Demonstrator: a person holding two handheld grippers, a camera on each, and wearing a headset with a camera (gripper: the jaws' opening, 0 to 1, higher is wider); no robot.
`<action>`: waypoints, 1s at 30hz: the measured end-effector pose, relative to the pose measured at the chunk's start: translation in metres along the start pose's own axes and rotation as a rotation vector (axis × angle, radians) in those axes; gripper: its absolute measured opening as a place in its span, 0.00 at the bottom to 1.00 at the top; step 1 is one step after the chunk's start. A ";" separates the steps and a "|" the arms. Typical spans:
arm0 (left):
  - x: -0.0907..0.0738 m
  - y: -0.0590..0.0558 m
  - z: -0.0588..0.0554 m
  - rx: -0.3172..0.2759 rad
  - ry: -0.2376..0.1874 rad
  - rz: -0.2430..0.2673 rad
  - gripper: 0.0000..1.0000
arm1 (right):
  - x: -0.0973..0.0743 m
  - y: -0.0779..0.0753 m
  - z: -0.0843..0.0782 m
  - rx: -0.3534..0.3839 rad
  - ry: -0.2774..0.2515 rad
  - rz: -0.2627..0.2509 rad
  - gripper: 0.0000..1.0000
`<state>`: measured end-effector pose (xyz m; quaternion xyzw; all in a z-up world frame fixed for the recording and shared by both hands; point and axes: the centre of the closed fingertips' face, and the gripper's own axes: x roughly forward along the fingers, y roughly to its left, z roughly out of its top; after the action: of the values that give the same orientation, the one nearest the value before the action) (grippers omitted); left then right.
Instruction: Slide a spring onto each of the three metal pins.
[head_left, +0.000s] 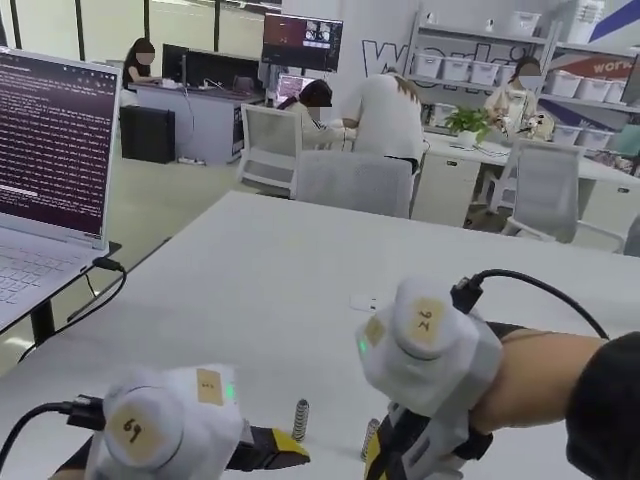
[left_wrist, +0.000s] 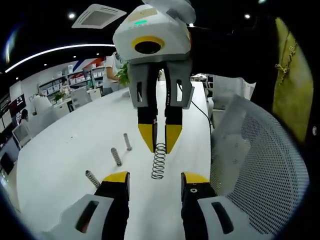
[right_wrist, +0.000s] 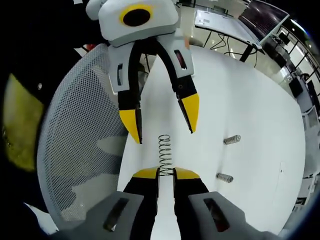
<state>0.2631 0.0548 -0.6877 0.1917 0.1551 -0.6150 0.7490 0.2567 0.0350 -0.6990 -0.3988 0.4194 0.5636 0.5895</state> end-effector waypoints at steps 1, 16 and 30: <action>0.001 0.000 0.000 0.007 0.005 -0.003 0.33 | 0.000 0.000 0.000 0.005 0.006 0.001 0.08; 0.024 0.003 -0.021 0.264 0.216 0.062 0.14 | 0.013 -0.007 -0.014 0.076 0.109 -0.020 0.08; 0.032 0.001 -0.023 0.382 0.266 0.091 0.06 | 0.018 -0.006 -0.010 0.166 0.122 -0.013 0.08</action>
<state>0.2704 0.0383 -0.7230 0.4159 0.1244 -0.5681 0.6991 0.2620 0.0317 -0.7188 -0.3849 0.4971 0.4980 0.5973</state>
